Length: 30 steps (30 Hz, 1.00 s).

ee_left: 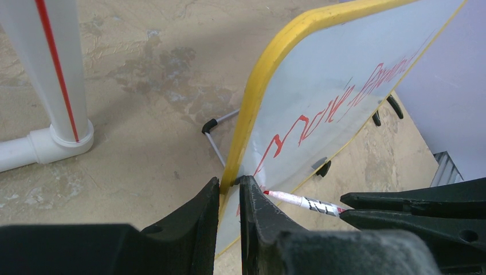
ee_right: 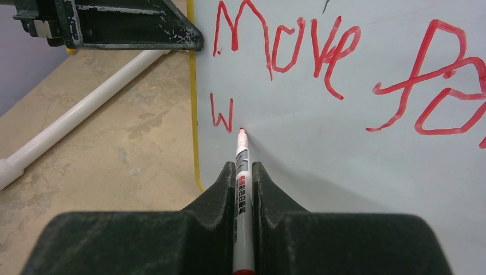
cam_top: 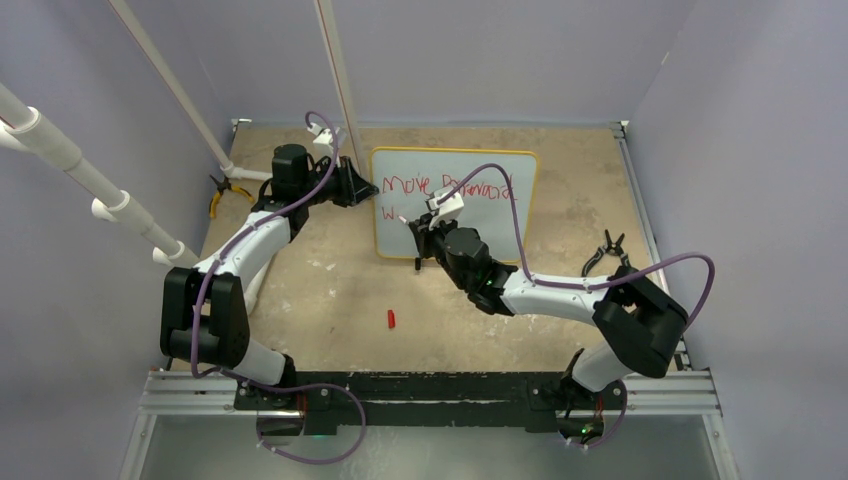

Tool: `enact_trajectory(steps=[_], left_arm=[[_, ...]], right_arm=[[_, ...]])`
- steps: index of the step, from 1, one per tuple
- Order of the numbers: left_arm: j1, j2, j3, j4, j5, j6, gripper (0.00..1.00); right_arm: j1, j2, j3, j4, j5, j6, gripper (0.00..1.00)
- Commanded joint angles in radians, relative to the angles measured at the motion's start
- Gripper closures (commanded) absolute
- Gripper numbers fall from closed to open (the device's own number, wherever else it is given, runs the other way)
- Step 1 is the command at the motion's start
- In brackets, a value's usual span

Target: Write a sentence on the whiteboard

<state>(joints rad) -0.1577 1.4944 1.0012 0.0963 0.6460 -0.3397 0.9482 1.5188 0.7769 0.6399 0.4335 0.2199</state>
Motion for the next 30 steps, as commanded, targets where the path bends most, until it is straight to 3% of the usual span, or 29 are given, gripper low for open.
enact_trajectory(steps=[1, 30], left_arm=[[-0.015, 0.004, 0.003, 0.024, 0.02, 0.001, 0.84], [-0.014, 0.006, 0.004, 0.022, 0.02, 0.001, 0.84]], right_arm=[[-0.003, 0.0, 0.04, 0.025, 0.051, -0.012, 1.0], [-0.003, -0.028, 0.052, 0.086, 0.02, -0.059, 1.0]])
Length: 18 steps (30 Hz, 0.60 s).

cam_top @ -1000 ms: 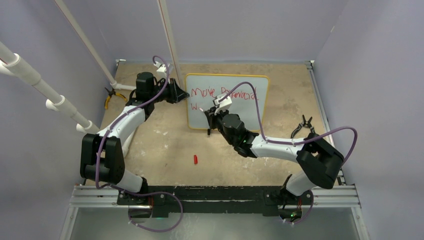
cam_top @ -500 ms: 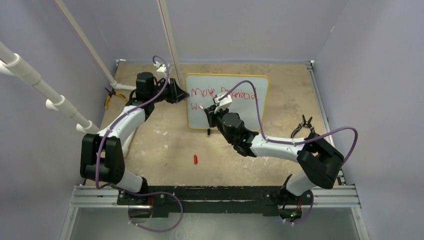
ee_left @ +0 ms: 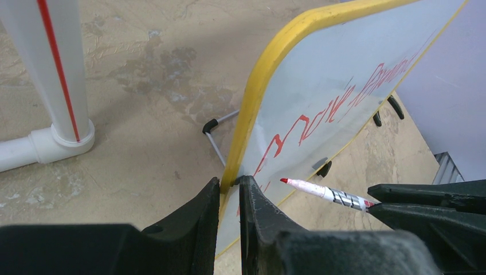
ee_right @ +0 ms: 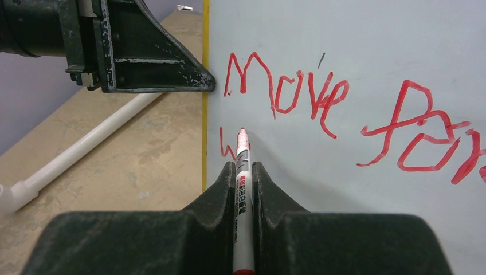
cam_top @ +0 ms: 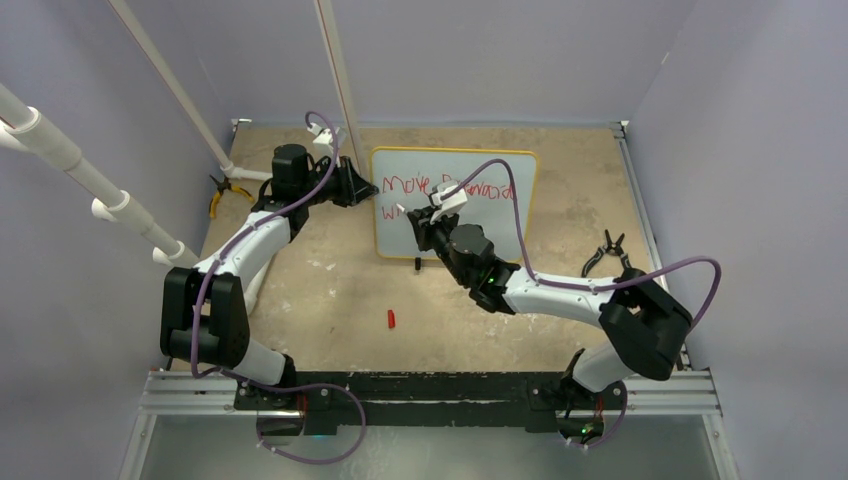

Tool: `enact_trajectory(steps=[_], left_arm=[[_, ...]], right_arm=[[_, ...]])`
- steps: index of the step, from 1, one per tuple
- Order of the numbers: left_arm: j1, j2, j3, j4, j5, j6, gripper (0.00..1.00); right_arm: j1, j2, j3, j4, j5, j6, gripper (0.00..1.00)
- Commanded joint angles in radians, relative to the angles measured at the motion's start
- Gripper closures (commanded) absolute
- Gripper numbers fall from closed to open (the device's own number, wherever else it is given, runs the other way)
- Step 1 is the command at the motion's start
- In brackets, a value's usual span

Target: Write a sentence on the whiteboard

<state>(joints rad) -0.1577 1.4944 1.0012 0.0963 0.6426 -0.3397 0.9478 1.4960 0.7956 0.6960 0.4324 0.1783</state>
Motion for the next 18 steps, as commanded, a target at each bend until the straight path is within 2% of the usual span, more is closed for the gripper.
enact_trajectory(steps=[1, 18], left_arm=[[-0.014, 0.006, 0.003, 0.022, 0.023, 0.0, 0.84], [-0.015, 0.006, 0.003, 0.024, 0.024, 0.001, 0.85]], right_arm=[[-0.003, 0.001, 0.038, 0.026, 0.026, -0.017, 1.0], [-0.003, 0.039, 0.061, -0.003, 0.08, -0.004, 1.0]])
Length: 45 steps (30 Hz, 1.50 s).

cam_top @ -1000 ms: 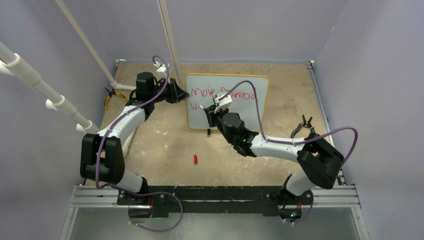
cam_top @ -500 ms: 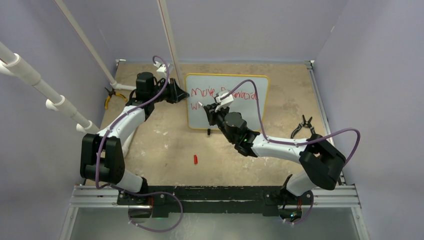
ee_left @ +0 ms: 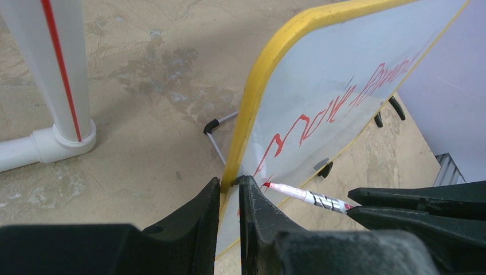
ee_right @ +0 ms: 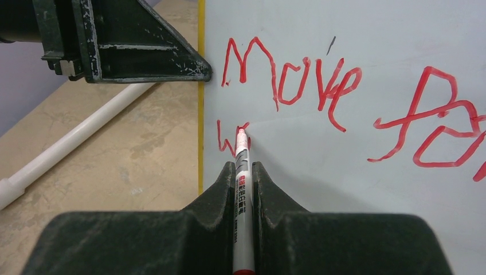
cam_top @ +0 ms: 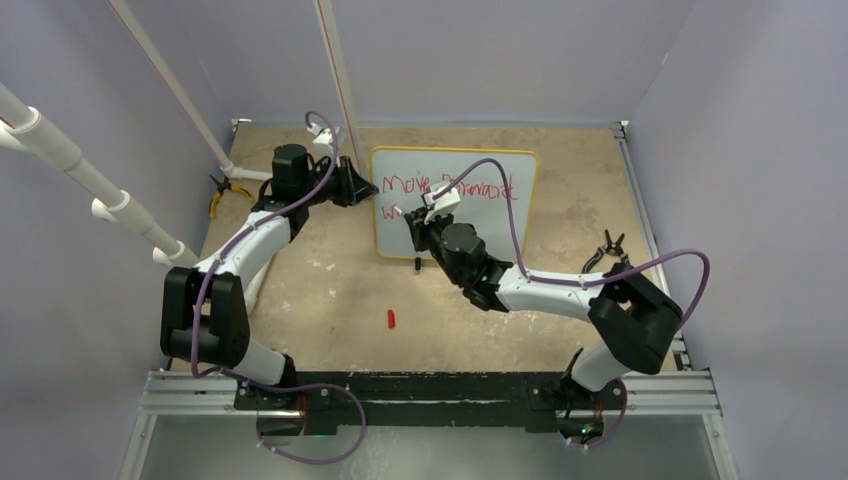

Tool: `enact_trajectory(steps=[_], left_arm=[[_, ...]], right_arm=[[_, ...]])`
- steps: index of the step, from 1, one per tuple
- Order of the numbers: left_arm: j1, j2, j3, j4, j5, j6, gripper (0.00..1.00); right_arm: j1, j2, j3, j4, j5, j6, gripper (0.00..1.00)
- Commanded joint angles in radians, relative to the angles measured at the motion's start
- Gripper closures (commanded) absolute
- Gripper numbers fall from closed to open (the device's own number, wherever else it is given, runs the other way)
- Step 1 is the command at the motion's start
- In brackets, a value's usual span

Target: Write a sentence on the whiteboard

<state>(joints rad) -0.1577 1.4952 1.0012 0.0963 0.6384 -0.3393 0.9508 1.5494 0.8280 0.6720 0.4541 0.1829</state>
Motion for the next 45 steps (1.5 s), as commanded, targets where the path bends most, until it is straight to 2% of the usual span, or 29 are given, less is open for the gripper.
enact_trajectory(steps=[1, 8, 26, 45], left_arm=[[-0.015, 0.005, 0.002, 0.023, 0.028, 0.0, 0.85], [-0.016, 0.003, 0.003, 0.023, 0.028, 0.0, 0.84], [-0.016, 0.002, 0.002, 0.023, 0.027, 0.002, 0.85], [-0.017, -0.003, 0.003, 0.02, 0.029, 0.002, 0.85]], right_arm=[[-0.006, -0.027, 0.018, 0.036, 0.053, -0.013, 1.0], [-0.006, -0.099, -0.047, 0.063, 0.011, -0.021, 1.0], [-0.006, -0.043, -0.019, -0.022, 0.037, 0.021, 1.0], [-0.006, -0.087, -0.05, -0.076, 0.118, 0.063, 1.0]])
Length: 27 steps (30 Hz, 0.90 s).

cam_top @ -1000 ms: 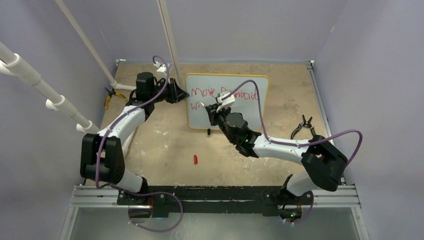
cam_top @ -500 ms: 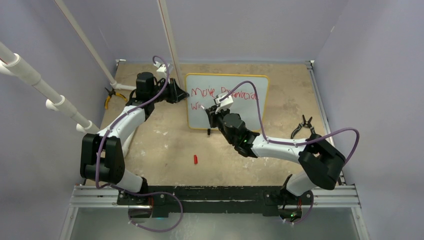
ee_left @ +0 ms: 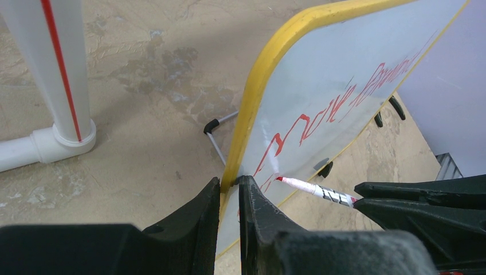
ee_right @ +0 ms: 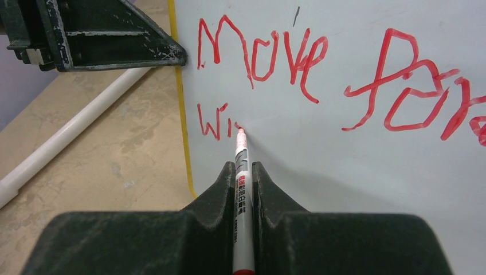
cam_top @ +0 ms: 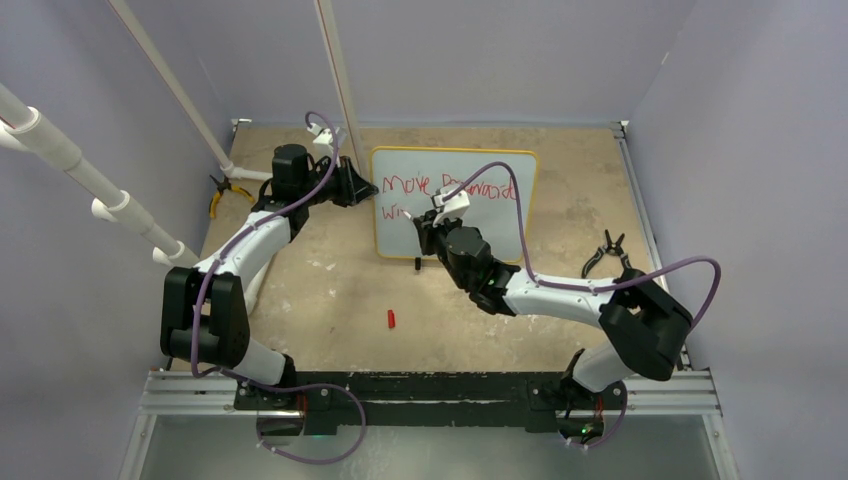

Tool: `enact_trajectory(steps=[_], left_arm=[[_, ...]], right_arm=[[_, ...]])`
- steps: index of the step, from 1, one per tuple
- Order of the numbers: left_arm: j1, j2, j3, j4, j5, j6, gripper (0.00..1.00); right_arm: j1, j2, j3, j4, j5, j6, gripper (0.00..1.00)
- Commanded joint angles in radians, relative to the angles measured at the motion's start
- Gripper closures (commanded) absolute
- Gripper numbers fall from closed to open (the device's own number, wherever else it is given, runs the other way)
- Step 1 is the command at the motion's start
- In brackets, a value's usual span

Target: Write a sentence on the whiteboard

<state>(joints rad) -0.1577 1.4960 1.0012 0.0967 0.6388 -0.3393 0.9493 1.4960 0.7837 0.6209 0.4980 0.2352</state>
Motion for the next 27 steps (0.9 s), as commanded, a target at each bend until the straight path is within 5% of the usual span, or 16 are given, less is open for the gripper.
enact_trajectory(steps=[1, 27], left_arm=[[-0.017, -0.003, 0.003, 0.02, 0.028, 0.001, 0.85], [-0.017, -0.003, 0.002, 0.019, 0.024, 0.003, 0.85]], right_arm=[[-0.004, -0.035, -0.006, -0.027, 0.078, 0.013, 1.0], [-0.004, -0.085, -0.014, 0.103, -0.026, -0.083, 1.0]])
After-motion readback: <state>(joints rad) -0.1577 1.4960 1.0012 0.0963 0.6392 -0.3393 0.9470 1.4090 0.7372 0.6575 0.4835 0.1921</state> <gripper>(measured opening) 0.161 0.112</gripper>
